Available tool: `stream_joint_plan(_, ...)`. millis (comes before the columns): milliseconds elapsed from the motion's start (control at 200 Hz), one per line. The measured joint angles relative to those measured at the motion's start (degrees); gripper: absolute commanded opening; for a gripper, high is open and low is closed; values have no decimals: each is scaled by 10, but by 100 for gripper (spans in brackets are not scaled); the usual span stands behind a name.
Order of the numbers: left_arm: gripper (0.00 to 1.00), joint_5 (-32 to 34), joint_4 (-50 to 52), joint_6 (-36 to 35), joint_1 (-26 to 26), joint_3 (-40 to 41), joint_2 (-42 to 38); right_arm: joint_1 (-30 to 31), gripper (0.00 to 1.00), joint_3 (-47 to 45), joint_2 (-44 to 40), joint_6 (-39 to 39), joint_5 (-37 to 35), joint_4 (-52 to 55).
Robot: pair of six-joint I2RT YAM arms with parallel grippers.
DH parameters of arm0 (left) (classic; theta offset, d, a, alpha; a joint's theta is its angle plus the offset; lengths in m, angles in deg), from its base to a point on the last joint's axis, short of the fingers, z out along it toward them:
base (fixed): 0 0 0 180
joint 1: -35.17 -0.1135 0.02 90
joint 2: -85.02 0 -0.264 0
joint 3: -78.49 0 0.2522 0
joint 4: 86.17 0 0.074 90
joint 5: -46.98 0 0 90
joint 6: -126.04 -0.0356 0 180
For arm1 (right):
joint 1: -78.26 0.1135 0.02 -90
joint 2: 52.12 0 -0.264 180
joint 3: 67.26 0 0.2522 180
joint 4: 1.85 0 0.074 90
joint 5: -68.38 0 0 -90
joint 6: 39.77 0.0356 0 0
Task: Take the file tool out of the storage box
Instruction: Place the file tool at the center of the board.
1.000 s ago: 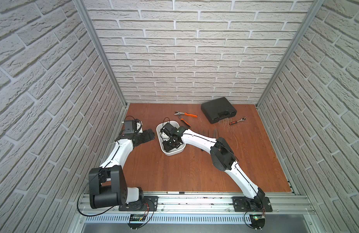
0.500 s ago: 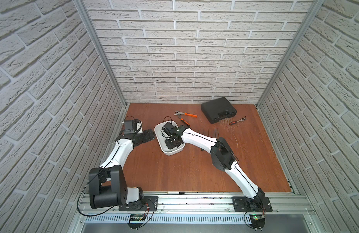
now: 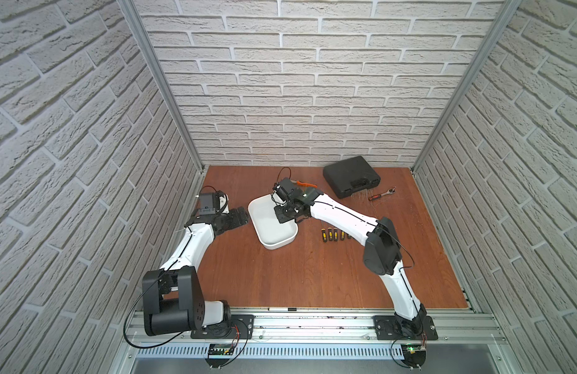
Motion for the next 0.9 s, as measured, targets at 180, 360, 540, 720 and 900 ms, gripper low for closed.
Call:
stream_joint_plan(180, 93, -2, 0, 0, -5, 0, -3, -25, 2, -153, -146, 24, -23, -41)
stream_joint_plan(360, 93, -11, -1, 1, -6, 0, -3, -118, 2, -357, -262, 54, -55, -72)
stream_joint_plan(540, 93, -14, -1, 1, -6, 0, -3, -208, 2, -491, -315, 55, -84, -71)
stream_joint_plan(720, 93, -16, -2, 2, -7, 0, -2, -268, 2, -530, -323, 30, -76, -75)
stream_joint_plan(900, 93, -17, -5, 6, -7, 0, -2, -311, 2, -532, -316, -9, -67, -90)
